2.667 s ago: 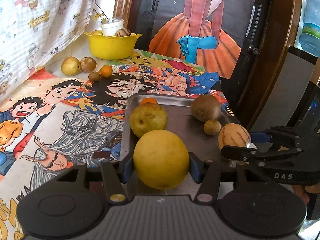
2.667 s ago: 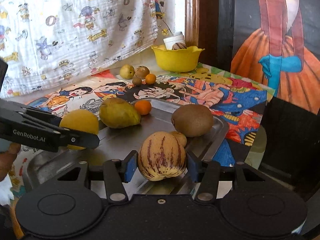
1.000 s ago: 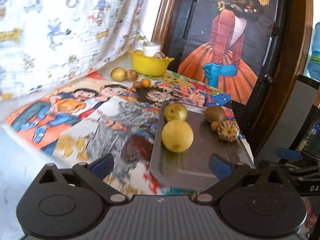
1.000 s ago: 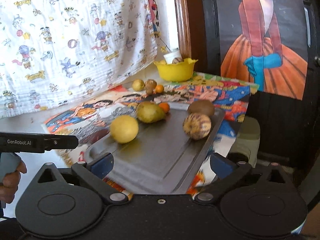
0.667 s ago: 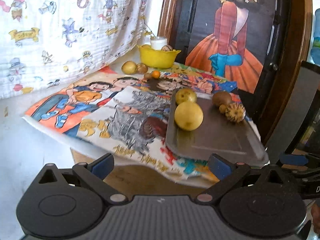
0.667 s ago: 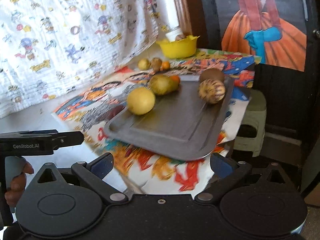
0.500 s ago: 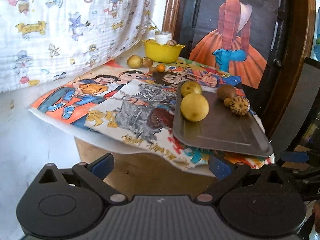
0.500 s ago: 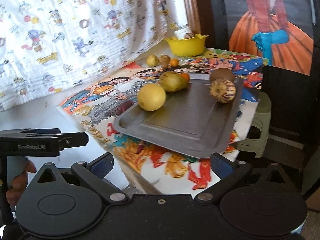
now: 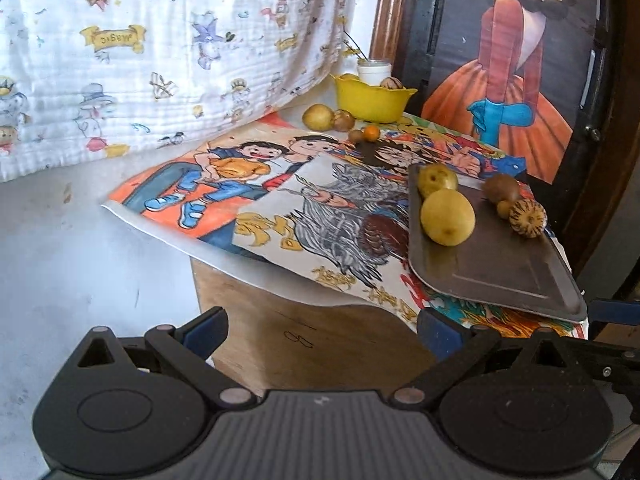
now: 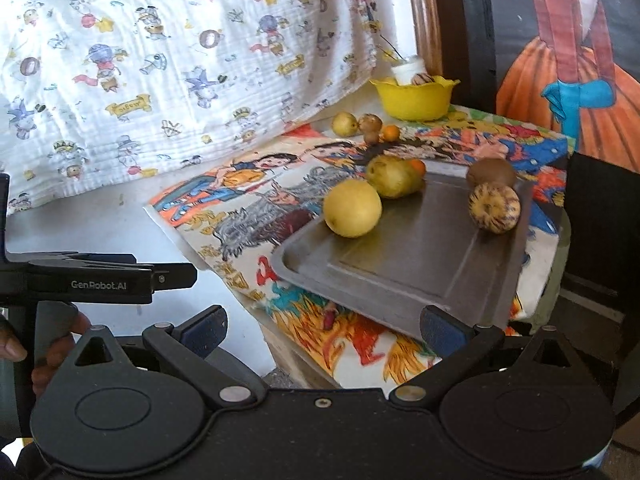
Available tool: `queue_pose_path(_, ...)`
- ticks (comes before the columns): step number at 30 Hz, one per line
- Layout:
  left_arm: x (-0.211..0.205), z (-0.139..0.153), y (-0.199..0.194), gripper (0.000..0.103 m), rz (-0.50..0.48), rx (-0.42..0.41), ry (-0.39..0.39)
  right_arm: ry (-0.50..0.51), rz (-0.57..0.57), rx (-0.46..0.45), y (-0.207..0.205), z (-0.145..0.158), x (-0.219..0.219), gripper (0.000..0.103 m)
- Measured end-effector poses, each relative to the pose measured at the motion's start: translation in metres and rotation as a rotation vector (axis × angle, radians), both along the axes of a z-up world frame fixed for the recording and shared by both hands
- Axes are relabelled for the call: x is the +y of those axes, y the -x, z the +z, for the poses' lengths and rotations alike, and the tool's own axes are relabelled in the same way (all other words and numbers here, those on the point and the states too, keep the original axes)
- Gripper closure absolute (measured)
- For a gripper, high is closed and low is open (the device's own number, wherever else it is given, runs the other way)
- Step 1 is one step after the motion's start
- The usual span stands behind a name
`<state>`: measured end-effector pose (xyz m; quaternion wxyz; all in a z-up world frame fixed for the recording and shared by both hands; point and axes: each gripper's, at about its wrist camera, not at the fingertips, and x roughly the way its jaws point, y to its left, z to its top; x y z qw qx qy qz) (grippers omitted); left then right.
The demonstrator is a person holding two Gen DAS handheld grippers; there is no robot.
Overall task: Organize fruits
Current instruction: 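Withdraw both open tools from the tray toward the fruit pile, then move the left tool toward a green-brown pear while the right approaches a small orange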
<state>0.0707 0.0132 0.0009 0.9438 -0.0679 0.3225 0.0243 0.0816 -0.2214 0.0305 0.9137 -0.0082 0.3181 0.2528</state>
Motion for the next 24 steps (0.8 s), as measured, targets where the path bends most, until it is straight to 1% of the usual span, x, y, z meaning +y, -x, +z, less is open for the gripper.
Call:
queue_pose_path(5,0.010,0.007,-0.008,0.000,0.020,-0.012,-0.010,0.011,0.030,-0.051,-0.017,0.016,0.005,0.001)
queue_pose_path(9,0.017,0.013,-0.025,0.000,0.018,-0.022,-0.022,0.023,0.027,-0.081,-0.045,0.025,0.006,0.001)
queue_pose_path(13,0.024,0.015,-0.057,0.000,0.017,-0.026,-0.029,-0.003,0.018,-0.110,-0.080,0.028,0.004,0.001)
queue_pose_path(17,0.033,0.014,-0.094,0.000,0.025,-0.038,-0.025,0.005,0.021,-0.145,-0.118,0.027,0.005,0.001)
queue_pose_path(21,0.042,0.017,-0.141,0.000,0.029,-0.029,0.000,-0.008,0.026,-0.103,-0.159,0.032,0.006,0.001)
queue_pose_path(24,0.047,0.026,-0.171,0.000,0.031,-0.007,0.012,0.001,-0.014,-0.027,-0.182,0.040,0.005,0.001)
